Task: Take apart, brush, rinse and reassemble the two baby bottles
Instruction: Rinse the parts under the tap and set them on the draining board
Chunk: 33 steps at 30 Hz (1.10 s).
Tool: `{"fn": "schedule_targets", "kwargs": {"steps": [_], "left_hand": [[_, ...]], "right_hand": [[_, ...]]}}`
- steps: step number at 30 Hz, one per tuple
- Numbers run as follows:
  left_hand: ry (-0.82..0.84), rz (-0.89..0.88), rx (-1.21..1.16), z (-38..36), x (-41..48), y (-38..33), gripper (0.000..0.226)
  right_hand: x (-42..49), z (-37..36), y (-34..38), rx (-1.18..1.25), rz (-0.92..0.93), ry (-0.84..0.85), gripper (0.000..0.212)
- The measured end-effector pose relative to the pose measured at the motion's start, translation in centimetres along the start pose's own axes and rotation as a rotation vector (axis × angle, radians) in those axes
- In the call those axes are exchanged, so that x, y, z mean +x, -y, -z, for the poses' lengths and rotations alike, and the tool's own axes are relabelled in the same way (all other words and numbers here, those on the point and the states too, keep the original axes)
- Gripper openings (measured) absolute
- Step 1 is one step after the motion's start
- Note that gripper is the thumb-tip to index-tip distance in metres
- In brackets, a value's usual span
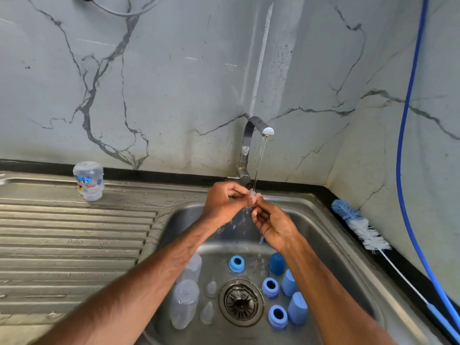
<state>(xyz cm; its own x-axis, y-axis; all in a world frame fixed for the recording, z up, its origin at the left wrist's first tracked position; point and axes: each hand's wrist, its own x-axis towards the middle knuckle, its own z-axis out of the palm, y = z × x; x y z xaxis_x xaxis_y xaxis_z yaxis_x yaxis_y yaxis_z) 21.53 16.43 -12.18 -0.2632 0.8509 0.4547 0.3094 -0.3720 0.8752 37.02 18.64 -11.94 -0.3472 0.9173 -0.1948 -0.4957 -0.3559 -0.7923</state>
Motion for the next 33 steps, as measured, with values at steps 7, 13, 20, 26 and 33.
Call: {"fn": "schedule_targets", "kwargs": {"steps": [7,13,20,26,33], "left_hand": [[0.248,0.069,0.388,2.0,0.7,0.4,0.024],[0.221,0.188,0.555,2.7,1.4,2.4,0.024],[-0.010,0.292,0.399,1.5,1.8,3.1,0.057],[-0.127,0.345,0.087,-0.5,3.5,1.2,0.016],[-0.236,0.479,-0.410,-1.2,4.2,0.3,0.032]], "right_hand": [[0.0,-1.0,-1.4,-0.504,0.239,-0.135,0.006],[0.2,-0.8,-1.8,-1.066,0.552,-0.233,0.006],[0.4,-0.1,-1.9,-1.051,0.628,-0.196,0.010],[0.5,-0.3,-1.8,-0.790,0.527,-0.220,0.011],[0.2,-0.8,-1.2,0.210,-0.132,-0.011,0.027]]}}
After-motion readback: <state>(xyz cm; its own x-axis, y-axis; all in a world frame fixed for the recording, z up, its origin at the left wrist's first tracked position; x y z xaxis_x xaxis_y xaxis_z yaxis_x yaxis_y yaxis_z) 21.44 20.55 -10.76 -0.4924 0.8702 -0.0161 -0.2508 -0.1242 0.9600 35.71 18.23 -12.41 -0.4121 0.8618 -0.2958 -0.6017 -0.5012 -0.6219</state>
